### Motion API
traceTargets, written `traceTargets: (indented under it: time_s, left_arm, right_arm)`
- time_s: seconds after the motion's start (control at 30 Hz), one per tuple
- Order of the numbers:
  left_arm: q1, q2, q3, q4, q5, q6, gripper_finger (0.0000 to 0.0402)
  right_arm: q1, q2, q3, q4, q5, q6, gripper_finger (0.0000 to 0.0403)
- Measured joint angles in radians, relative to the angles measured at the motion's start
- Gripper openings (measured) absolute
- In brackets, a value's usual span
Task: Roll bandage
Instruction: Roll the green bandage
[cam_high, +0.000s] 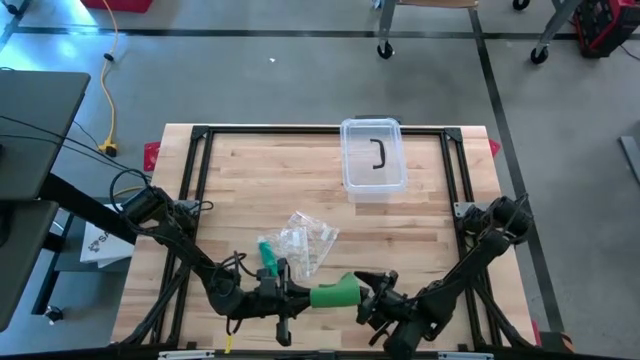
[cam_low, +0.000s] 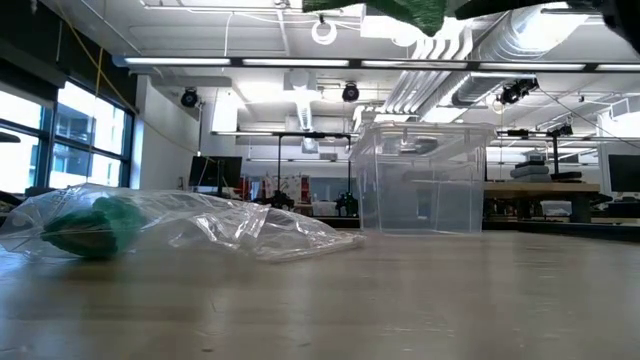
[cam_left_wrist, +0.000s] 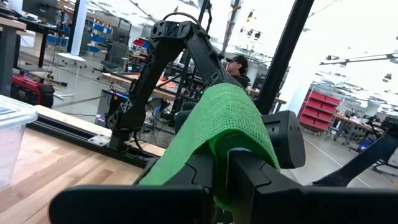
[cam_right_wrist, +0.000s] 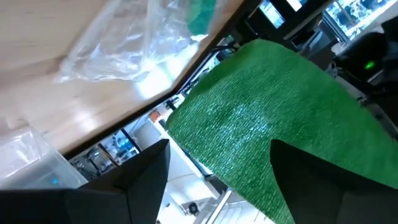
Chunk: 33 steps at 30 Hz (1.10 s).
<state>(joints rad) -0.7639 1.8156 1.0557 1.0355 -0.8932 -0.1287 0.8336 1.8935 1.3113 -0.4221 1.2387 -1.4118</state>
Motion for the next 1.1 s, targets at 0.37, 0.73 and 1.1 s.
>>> traceTargets:
  time_s: [0.37,0.73,1.1]
  left_arm:
    - [0.001,0.000,0.000,-0.011,0.000,-0.002,0.0014]
    - [-0.007,-0.042,0.000,0.003,0.000,-0.098,0.0014]
    - [-0.051,-0.254,0.000,-0.382,0.113,-0.321,0.0014]
  right_arm:
    - [-0.010,0.000,0.000,0.243,-0.056,-0.183,0.0266]
    - [0.003,0.000,0.000,0.270,-0.114,0.023,0.0265]
    - [0.057,0.000,0.000,0.256,-0.158,-0.199,0.0265]
